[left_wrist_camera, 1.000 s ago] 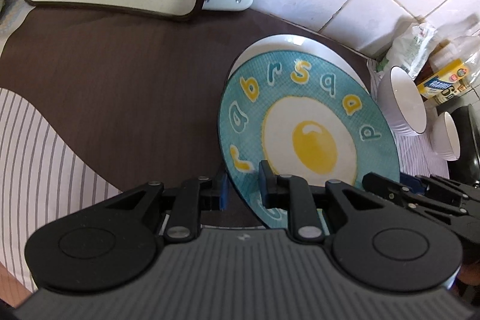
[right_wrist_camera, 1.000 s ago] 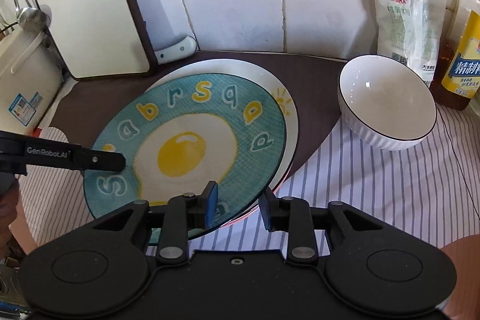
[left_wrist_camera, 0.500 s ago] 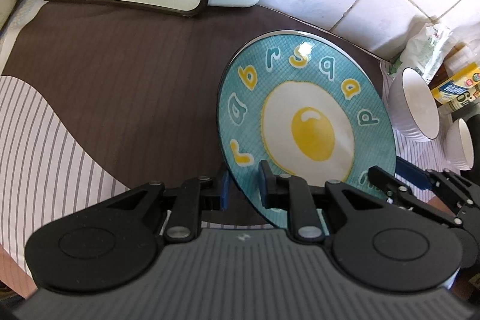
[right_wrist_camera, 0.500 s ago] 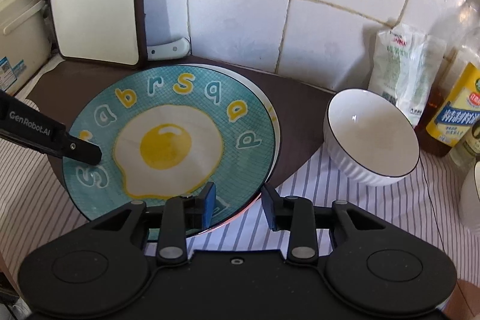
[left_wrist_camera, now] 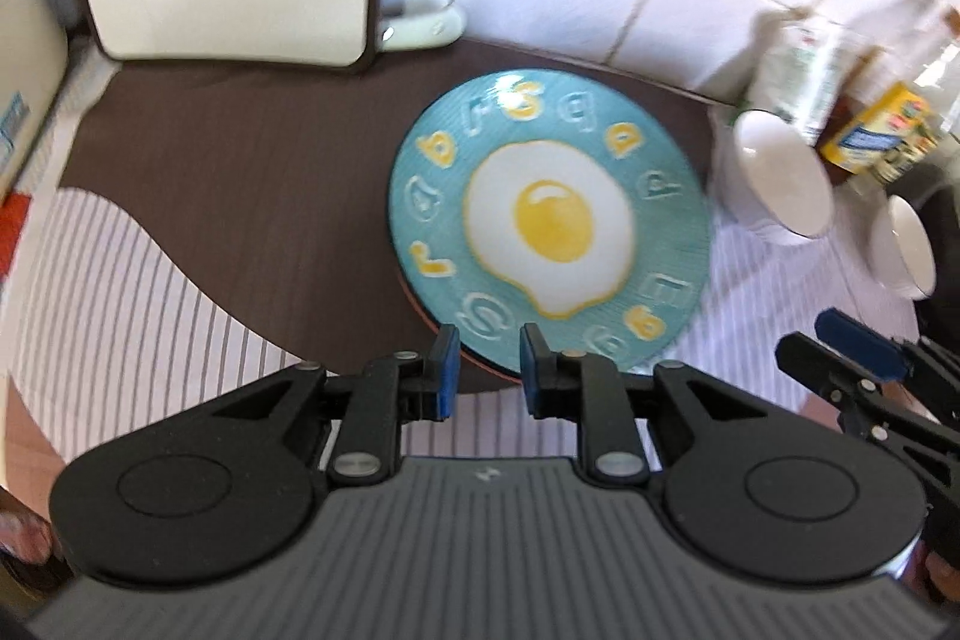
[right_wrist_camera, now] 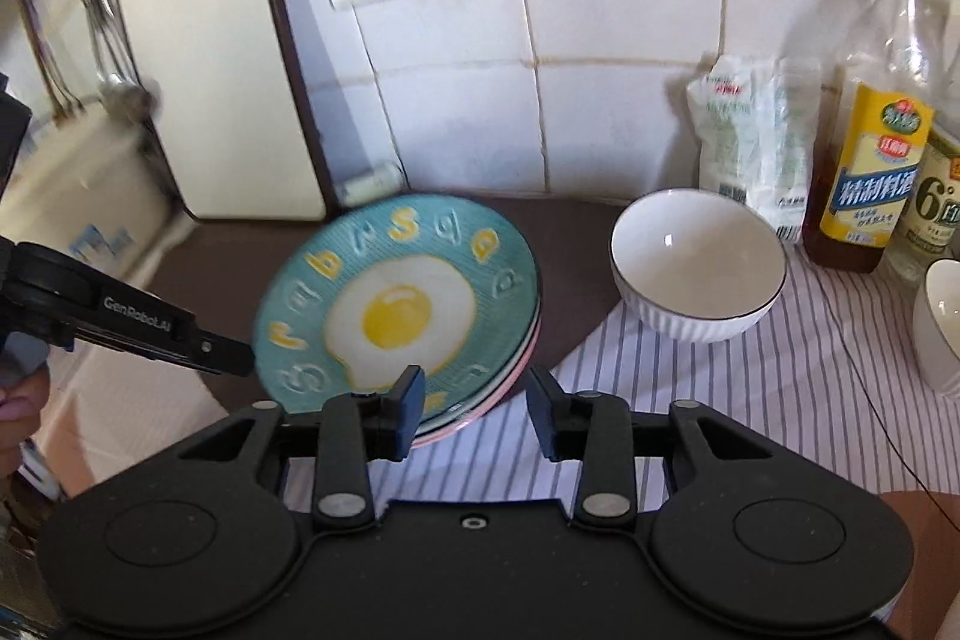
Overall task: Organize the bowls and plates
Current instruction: 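Move the left gripper toward the white ribbed bowl beside the stove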
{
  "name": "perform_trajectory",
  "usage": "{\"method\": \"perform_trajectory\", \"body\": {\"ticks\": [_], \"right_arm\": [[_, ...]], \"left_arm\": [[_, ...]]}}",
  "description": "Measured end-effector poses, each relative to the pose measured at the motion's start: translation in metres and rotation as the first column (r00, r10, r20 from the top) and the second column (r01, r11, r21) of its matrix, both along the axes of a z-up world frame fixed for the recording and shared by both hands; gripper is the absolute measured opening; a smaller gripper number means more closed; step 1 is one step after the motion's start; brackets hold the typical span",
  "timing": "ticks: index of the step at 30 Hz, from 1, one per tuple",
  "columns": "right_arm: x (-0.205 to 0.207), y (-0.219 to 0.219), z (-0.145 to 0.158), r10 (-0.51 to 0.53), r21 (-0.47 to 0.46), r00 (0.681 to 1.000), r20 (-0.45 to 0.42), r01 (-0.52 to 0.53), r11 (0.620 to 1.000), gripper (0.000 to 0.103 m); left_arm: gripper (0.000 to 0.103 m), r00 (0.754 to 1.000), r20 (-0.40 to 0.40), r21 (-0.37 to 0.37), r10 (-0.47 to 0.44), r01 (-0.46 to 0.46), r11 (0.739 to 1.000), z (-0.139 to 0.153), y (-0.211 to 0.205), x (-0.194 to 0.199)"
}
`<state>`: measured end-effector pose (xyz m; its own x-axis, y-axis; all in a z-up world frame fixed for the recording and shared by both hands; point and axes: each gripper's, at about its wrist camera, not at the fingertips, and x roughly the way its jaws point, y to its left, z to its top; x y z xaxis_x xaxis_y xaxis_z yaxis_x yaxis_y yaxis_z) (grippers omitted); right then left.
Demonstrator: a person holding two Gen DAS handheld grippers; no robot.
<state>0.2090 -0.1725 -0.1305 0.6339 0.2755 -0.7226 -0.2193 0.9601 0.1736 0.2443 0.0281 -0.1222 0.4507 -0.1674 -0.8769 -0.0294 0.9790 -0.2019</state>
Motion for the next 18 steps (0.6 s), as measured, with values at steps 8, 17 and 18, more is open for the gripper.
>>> {"method": "perform_trajectory", "body": {"ticks": [8, 17, 18], "right_arm": [[-0.050, -0.010, 0.034, -0.020, -0.114, 0.992, 0.125, 0.034, 0.993, 0.046], [-0.105, -0.065, 0.049, -0.112, -0.032, 0.988, 0.110, 0.116, 0.993, 0.064], [-0.112, -0.072, 0.048, -0.132, -0.028, 0.985, 0.110, 0.136, 0.990, 0.065]], "left_arm": [[0.043, 0.994, 0.035, -0.022, -0.101, 0.102, 0.995, 0.029, -0.046, -0.032], [0.065, 0.954, 0.079, 0.036, -0.290, 0.288, 0.957, 0.048, -0.117, -0.063], [0.065, 0.944, 0.084, 0.038, -0.318, 0.316, 0.948, 0.048, -0.126, -0.066]]}}
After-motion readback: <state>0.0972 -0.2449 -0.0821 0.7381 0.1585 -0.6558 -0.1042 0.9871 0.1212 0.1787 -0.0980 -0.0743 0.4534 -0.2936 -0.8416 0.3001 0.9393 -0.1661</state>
